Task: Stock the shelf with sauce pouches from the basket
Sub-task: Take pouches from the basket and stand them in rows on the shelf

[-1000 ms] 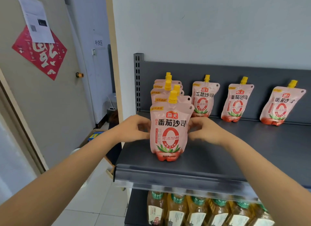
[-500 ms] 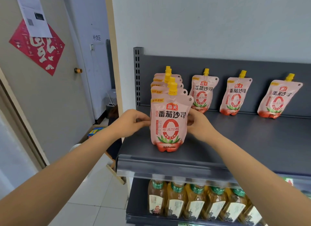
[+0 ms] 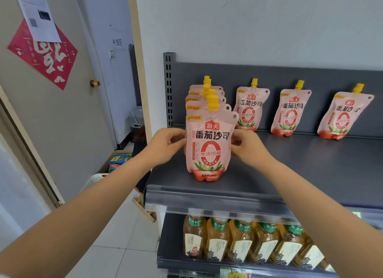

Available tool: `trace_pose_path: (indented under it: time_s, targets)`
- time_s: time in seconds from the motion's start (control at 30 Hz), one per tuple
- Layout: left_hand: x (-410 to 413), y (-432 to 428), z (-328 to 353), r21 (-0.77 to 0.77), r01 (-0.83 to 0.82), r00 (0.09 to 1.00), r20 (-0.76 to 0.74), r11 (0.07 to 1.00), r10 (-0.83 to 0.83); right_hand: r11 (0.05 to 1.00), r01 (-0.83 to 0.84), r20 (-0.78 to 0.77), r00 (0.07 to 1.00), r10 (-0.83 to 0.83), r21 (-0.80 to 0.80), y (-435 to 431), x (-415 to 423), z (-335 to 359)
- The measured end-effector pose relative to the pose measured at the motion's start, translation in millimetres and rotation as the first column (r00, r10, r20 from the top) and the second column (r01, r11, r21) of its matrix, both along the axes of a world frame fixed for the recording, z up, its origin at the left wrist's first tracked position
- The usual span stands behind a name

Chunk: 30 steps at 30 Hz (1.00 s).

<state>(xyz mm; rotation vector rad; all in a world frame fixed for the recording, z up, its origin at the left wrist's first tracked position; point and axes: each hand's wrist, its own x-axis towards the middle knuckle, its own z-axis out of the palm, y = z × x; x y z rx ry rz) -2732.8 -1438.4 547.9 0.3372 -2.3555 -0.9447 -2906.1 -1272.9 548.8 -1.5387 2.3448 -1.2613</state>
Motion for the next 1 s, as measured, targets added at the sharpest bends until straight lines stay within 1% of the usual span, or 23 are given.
trace_pose_path:
  time_s: [0.17, 0.43, 0.7, 0.9, 1.0]
  targets:
    - [-1, -1, -3, 0.000, -0.006, 1.000, -0.006, 1.000, 0.006, 0.999, -0.007, 0.026, 1.000, 0.008, -0.053, -4, 2, -3]
    - [-1, 1, -3, 0.036, 0.009, 1.000, -0.014, 0.999, -0.008, 0.984, -0.007, 0.148, 0.988, 0.034, -0.177, -4, 5, -13]
    - [-2, 3, -2, 0.064, 0.014, 1.000, -0.014, 0.998, -0.013, 0.987, -0.021, 0.170, 0.984, 0.049, -0.162, -3, 9, -13]
    - [-2, 1, 0, 0.052, 0.011, 1.000, -0.001, 0.999, -0.011, 0.991, -0.030, 0.250, 0.966, 0.062, -0.129, -4, 12, -10]
    - [-2, 1, 0, 0.054, 0.018, 1.000, -0.004, 0.998, -0.018, 0.991, -0.064, 0.301, 0.949, 0.097, -0.117, -4, 13, -9]
